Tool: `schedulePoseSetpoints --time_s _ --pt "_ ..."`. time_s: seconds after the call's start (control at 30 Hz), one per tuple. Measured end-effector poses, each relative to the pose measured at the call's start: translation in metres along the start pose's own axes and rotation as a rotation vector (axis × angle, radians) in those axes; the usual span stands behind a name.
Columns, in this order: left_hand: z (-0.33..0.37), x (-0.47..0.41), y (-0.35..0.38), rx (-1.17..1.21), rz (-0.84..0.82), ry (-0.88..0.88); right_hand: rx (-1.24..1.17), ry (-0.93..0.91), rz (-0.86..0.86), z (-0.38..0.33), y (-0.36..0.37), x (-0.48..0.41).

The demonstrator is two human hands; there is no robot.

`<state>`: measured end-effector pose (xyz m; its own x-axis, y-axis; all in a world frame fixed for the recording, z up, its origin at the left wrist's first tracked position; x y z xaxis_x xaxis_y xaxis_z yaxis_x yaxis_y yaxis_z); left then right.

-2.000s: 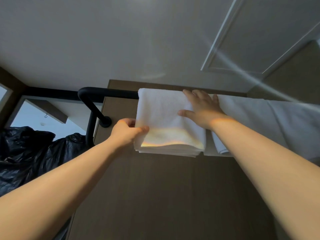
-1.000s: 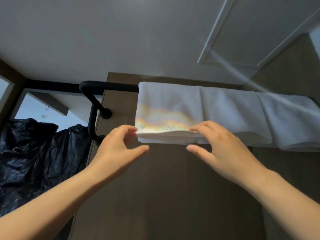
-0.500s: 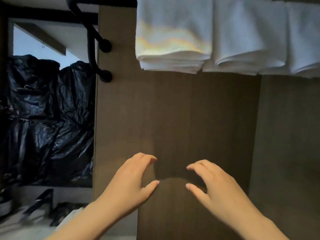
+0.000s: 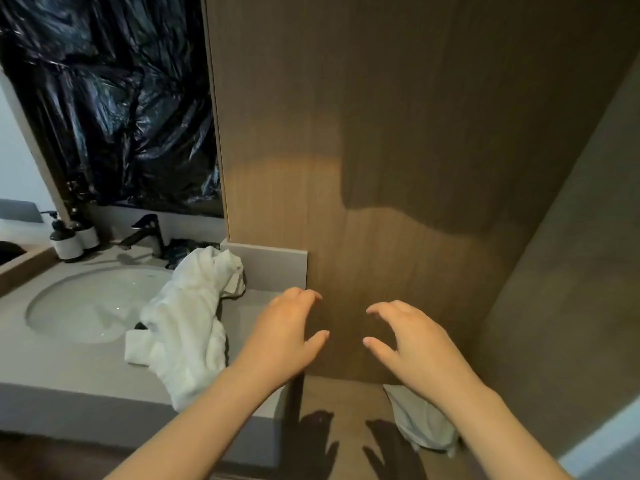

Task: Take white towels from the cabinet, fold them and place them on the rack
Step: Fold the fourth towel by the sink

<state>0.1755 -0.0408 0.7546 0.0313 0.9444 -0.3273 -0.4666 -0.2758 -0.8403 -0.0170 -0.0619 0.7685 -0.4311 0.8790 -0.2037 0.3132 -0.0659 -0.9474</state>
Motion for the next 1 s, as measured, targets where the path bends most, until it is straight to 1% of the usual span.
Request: schedulePoseSetpoints --time_s 0.17,0.3,0.57,0.83,1.0 --pt "-0.030 0.036 0.032 0.003 -0.108 -0.120 -0.034 0.015 -0.096 -0.010 0.046 0.003" --pt "-0.056 0.058 0.040 0.037 -0.162 -0.215 -0.068 -0.002 -0.156 -0.024 0.075 -0.002" --pt "-0.103 0.063 0.025 0.050 -0.125 -0.320 -0.080 -0.047 -0.197 -0.050 0.103 -0.027" --pt "-0.162 0.079 -0.005 0.081 -0.060 -0.426 -0.118 -0.126 -0.248 -0.103 0.129 -0.066" --pt "-0.198 0.091 -0.021 0.050 -0.029 -0.491 -0.130 -0.184 -0.259 -0.133 0.147 -0.091"
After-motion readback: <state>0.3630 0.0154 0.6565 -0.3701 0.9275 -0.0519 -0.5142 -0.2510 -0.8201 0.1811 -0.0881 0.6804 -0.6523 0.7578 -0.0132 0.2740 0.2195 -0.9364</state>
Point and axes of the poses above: each hand's wrist, its own x-axis away from the middle knuckle, its own y-axis out of the palm, z = x × y, the point moved 3 cm from there along -x, towards the middle knuckle, and after that the axes turned 1 degree about -y, right-handed, at the moved point
